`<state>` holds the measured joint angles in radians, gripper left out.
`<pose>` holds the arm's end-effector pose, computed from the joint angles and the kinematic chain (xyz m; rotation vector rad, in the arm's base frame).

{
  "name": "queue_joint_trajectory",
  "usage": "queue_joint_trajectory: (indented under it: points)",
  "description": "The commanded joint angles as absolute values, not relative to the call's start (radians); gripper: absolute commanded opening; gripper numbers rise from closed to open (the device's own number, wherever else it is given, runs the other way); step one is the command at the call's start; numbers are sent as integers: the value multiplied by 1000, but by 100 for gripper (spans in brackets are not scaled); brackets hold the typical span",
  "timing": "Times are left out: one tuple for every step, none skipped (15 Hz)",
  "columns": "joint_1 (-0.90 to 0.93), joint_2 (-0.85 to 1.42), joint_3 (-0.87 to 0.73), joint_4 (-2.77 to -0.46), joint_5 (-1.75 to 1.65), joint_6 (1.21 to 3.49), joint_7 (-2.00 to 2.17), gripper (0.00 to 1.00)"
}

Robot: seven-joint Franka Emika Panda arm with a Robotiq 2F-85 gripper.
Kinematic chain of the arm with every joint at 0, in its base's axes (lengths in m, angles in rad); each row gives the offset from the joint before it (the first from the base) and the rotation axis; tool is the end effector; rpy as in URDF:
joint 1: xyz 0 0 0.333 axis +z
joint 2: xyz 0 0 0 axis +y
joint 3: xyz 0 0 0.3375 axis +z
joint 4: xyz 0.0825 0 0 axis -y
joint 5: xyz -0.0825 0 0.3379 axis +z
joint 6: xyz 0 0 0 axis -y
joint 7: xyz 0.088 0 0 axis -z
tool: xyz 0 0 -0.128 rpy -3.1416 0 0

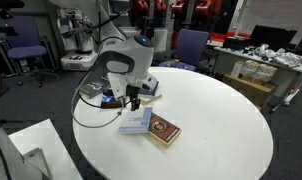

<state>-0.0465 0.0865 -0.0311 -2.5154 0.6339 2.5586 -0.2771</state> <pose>0.4362 -0.0358 0.2827 -2.7677 0.4781 -0.0261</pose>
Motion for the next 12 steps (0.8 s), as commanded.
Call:
queue_joint_trajectory:
  points:
    - [-55, 86, -23, -2515, 630, 2557, -274, 100]
    - [-55, 86, -23, -2515, 630, 2557, -274, 100]
    - [-55, 86, -23, -2515, 630, 2557, -274, 100]
    - [-55, 86, -23, -2515, 630, 2557, -274, 100]
    - [-55, 86, -23, -2515, 630, 2557, -274, 100]
    - [-57, 83, -23, -2523, 645, 2565, -288, 100]
    - [-62, 80, -24, -2535, 665, 2576, -311, 100]
    - [-69, 78, -27, -2542, 679, 2580, -324, 100]
    - [-78, 76, -30, -2548, 695, 2579, -339, 100]
    - [-88, 69, -36, -2557, 712, 2580, -354, 100]
    - [-99, 61, -41, -2566, 742, 2576, -381, 100]
    - [-114, 53, -48, -2576, 773, 2573, -417, 100]
